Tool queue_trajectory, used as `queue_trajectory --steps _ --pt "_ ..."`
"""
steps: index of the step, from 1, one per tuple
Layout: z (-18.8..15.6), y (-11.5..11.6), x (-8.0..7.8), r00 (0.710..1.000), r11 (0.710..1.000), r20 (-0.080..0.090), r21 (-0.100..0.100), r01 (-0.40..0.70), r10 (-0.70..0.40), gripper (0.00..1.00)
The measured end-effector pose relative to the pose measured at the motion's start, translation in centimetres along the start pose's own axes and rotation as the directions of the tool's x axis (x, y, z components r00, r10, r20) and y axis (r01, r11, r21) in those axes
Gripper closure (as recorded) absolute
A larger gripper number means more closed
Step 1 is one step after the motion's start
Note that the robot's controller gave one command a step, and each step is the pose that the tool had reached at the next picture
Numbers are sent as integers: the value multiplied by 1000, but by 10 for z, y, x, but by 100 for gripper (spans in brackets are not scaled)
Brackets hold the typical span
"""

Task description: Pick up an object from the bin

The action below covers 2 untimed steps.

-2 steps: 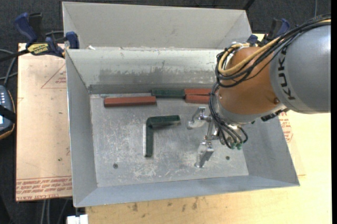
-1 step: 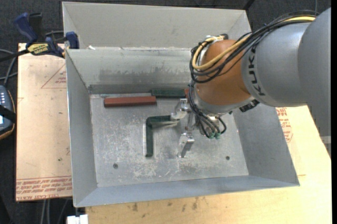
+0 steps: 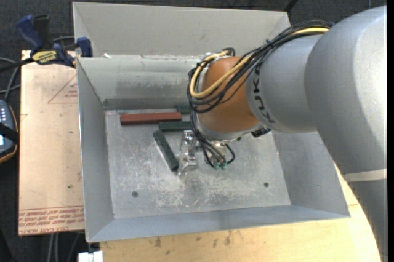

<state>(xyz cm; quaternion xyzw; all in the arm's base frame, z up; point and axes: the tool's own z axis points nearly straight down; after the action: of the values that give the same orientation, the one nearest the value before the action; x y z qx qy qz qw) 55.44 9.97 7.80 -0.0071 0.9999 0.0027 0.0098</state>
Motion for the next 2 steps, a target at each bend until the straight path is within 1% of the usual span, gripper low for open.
queue_trajectory --steps 1,2 --pt "0 0 0 1000 1000 0 0 0 0 100" --pt "-37 -3 4 1000 1000 -23 5 -2 2 100"
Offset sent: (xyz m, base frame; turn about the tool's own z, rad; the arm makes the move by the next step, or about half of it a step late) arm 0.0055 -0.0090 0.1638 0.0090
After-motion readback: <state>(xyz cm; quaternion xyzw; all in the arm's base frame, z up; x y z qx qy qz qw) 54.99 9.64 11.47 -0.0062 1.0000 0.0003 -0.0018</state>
